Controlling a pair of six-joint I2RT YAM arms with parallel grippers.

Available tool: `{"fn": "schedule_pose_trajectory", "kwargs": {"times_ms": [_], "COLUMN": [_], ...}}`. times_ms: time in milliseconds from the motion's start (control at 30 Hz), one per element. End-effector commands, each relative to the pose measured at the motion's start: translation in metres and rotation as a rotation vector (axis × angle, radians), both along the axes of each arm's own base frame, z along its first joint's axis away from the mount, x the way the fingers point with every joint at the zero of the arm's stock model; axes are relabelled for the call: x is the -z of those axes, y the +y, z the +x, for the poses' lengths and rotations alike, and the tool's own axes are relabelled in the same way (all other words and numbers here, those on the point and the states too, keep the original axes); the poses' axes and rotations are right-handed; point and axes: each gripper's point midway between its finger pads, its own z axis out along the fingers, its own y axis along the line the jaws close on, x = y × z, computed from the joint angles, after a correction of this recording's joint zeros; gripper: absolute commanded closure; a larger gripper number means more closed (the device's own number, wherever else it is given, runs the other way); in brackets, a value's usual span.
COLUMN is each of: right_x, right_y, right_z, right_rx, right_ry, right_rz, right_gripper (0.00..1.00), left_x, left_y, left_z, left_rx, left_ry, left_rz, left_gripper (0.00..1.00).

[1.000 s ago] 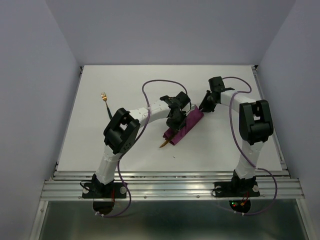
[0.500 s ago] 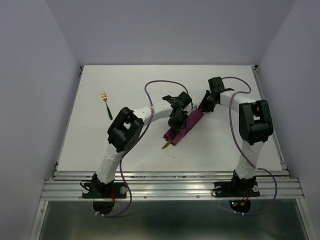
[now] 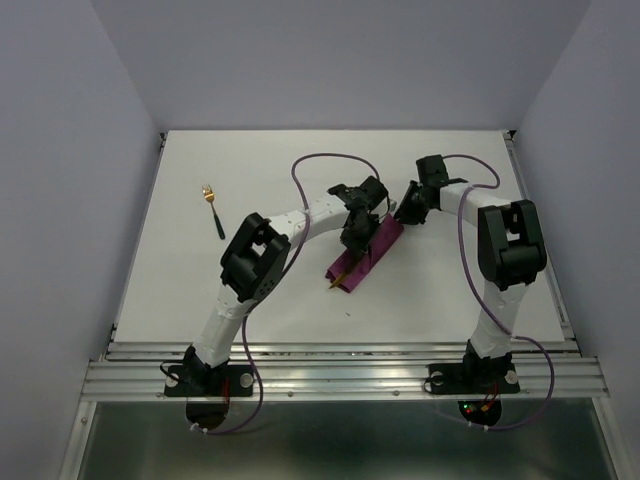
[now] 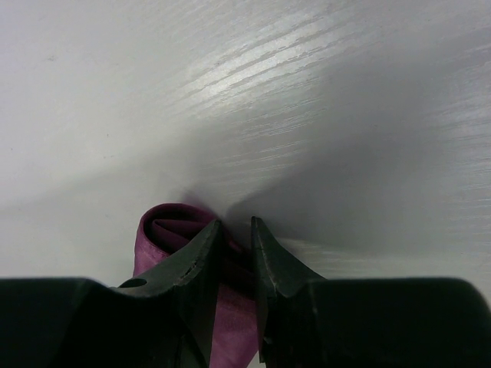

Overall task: Fold the napkin into a case and place the utensils inside
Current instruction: Insert the knife into the folded napkin.

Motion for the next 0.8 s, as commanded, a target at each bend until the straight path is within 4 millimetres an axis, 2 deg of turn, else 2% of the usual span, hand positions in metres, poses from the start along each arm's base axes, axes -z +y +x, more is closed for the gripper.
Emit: {"fn": "schedule_pose_trajectory", "kwargs": {"times_ms": [0,167,433,767], "right_x": [-0.002,-0.002,0.003,0.008], "right_y": [0.008,0.008,0.007,0.013], "right_z": [-0.008,-0.009,-0.012,-0.015], "right_rx": [-0.031,-0.033,-0.046,-0.072], "right_ry": [-0.008,-0.008,-0.005,0.001], "right_rz": [0.002,0.002,-0.004,0.008], "right_gripper": [0.72,0.72,0.72,0.72], "left_x": [-0.015,-0.010,-0.018,-0.017], "left_y": [-0.003,-0.001,0.002,0.003], "left_z": [0.013,0.023,0.037,0.048], "left_rx": [-0.010,-0.020,-0.031,-0.015], "left_ry": [-0.031,-0.039,-0.063,-0.085], "left_rz": [-0.006,0.004,-0.001,0.011], "left_gripper": [1.00,1.00,1.00,1.00]}}
